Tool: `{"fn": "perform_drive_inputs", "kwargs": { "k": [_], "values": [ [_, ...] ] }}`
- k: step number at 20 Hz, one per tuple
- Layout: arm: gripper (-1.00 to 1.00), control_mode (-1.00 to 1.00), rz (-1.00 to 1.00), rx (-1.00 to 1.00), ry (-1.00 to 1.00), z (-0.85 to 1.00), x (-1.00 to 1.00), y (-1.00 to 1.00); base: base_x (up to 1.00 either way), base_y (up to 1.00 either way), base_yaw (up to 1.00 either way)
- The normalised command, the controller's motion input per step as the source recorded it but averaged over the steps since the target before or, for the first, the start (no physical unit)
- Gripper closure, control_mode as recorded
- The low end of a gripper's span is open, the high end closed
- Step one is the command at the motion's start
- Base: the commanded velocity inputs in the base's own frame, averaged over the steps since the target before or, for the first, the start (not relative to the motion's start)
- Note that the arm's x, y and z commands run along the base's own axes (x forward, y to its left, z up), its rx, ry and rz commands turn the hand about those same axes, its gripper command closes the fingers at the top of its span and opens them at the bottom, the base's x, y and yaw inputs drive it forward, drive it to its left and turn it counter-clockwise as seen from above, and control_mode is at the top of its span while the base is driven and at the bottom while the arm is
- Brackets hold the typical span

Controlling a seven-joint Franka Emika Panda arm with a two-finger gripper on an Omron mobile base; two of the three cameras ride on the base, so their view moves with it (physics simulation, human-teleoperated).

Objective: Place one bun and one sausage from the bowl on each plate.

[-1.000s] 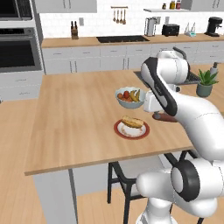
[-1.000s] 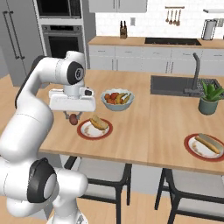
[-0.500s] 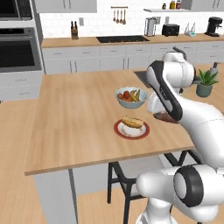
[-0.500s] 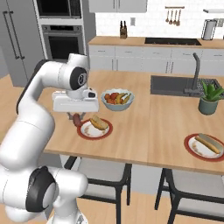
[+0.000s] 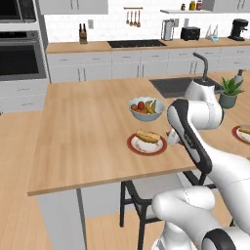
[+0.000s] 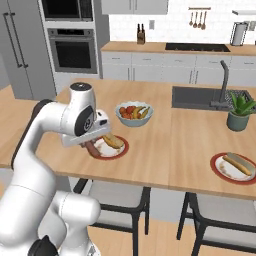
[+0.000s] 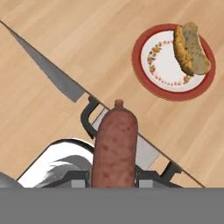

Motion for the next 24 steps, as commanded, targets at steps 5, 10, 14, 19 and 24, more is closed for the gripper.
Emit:
{"fn": "perform_drive_inputs", "kwargs": {
  "k": [5,10,14,19,24],
  "values": [
    [1.00,-1.00,0.34,0.06,0.01,0.00,0.40,0.00,0.00,0.00,0.00],
    [1.00,-1.00,0.26,0.01,0.08,0.00,0.52,0.04,0.00,0.00,0.00],
    [1.00,-1.00,0.14,0.00,0.09,0.00,0.66,0.08,0.00,0.00,0.00],
    [1.00,-1.00,0.09,0.00,0.08,-0.11,0.66,0.10,0.00,0.00,0.00],
    [1.00,-1.00,0.01,0.00,0.01,-0.28,0.29,0.07,0.00,0.00,0.00]
  ]
}}
